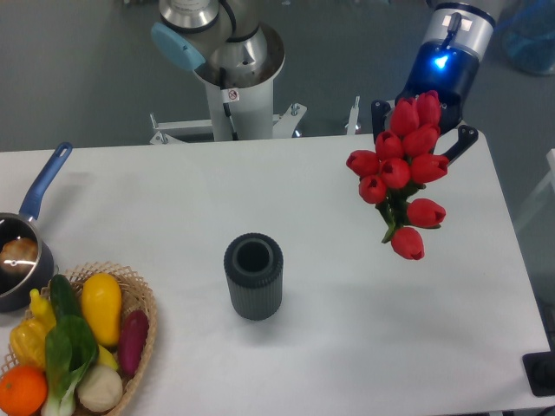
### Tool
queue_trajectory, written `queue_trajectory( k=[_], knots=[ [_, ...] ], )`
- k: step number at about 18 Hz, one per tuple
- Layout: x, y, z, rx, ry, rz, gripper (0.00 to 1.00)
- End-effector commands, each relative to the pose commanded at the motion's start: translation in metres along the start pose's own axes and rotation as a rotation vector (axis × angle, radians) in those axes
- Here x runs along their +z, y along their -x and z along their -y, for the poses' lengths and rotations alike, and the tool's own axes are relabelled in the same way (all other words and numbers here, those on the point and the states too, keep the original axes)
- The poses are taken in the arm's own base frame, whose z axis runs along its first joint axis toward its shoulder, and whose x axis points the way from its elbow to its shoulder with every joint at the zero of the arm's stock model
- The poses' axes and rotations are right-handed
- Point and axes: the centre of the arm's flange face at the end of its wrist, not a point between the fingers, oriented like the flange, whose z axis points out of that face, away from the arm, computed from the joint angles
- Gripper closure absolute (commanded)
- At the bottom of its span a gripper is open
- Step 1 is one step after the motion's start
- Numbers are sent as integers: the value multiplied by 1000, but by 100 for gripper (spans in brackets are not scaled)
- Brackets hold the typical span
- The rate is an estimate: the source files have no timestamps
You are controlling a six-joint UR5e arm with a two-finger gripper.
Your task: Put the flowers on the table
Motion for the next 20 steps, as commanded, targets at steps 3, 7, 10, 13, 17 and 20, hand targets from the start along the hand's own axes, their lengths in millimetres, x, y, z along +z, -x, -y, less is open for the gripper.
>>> queue_trajectory(
  k=[3,7,10,13,17,20],
  knots=[
    [1,-1,0,-2,0,-3,62],
    [1,-1,-1,-2,3,-2,62],
    [0,-1,-2,1,33,6,62],
    [-2,-1,-1,5,51,13,62],
    [-2,-8,-3,15,129,28,62],
    [-3,-12,-2,31,212,47,62]
  ],
)
